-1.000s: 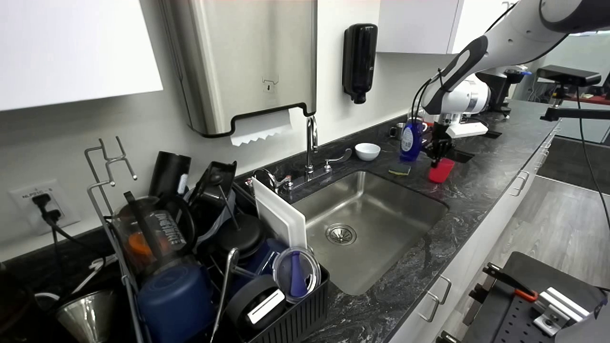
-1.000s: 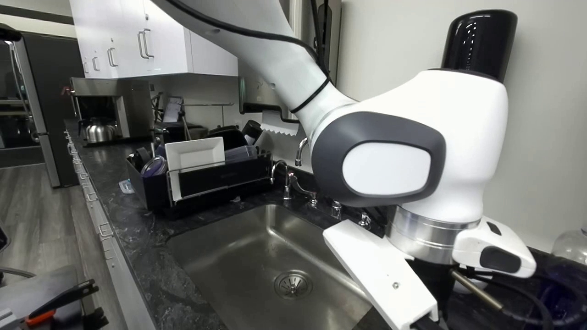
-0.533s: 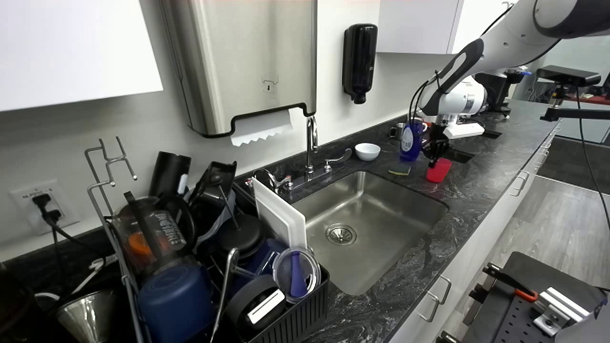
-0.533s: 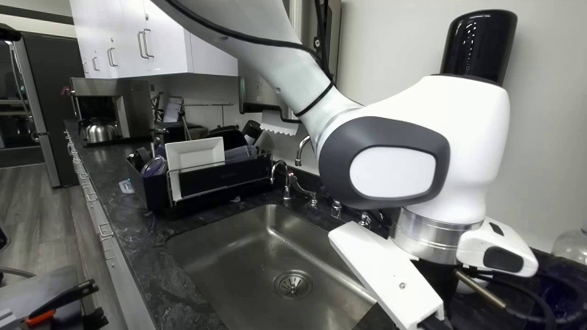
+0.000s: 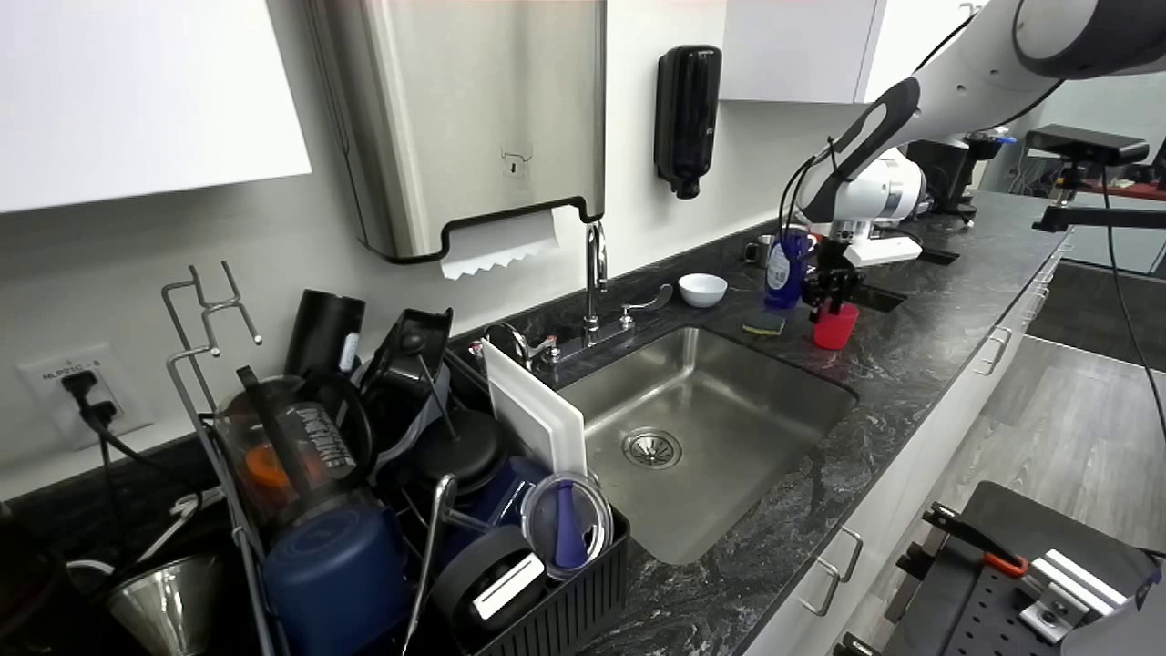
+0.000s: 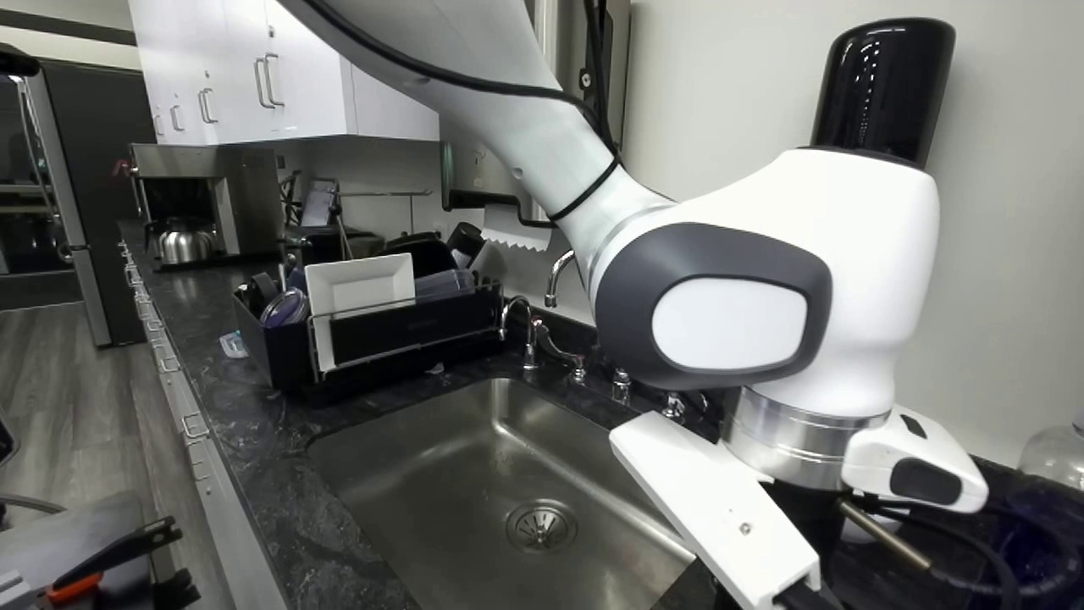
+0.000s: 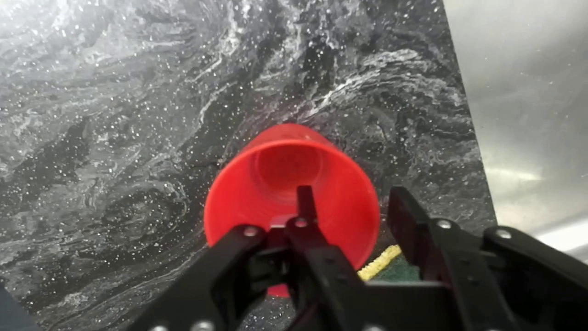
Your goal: Push the right faucet handle backwards, take the red cup out of the sink
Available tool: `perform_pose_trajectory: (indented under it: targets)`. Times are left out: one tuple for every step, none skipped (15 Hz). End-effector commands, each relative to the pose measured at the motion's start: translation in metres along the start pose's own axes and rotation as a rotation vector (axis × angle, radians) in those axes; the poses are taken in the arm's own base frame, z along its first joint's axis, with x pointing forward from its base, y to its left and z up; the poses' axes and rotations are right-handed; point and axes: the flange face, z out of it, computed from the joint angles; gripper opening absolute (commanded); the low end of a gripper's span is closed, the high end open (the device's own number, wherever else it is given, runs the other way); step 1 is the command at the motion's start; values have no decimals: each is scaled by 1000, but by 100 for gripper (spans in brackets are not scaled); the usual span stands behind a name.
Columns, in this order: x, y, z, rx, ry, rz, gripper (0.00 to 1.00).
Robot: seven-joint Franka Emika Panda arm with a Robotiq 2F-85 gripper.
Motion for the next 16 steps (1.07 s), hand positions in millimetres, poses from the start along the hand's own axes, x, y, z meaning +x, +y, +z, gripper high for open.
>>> perform_pose_trajectory:
  targets:
    - [3,-4,-8,2,-21,-9,78]
    - [3,-6,-13,-3,-21,-13,84]
    - [4,-8,-16,-8,-19,-14,92]
    - [4,-9,-21,-10,-18,-16,97]
    - [4,-10,-26,-15,-16,-18,99]
    - [3,-12,-32,-17,-13,-19,100]
    - [2,-13,-38,-15,-12,-22,100]
    - [2,-14,-43,-17,-9,-22,100]
    - [2,-17,-49,-18,-6,-25,100]
    - [1,-20,-54,-13,-2,-34,100]
    - [1,-24,-58,-3,0,-43,100]
    - [1,-29,-64,3,3,-57,100]
    - [1,-35,-67,6,9,-71,100]
    - [1,-45,-74,8,20,-95,100]
    - [1,-53,-78,8,25,-111,100]
    - [2,-63,-84,4,32,-131,100]
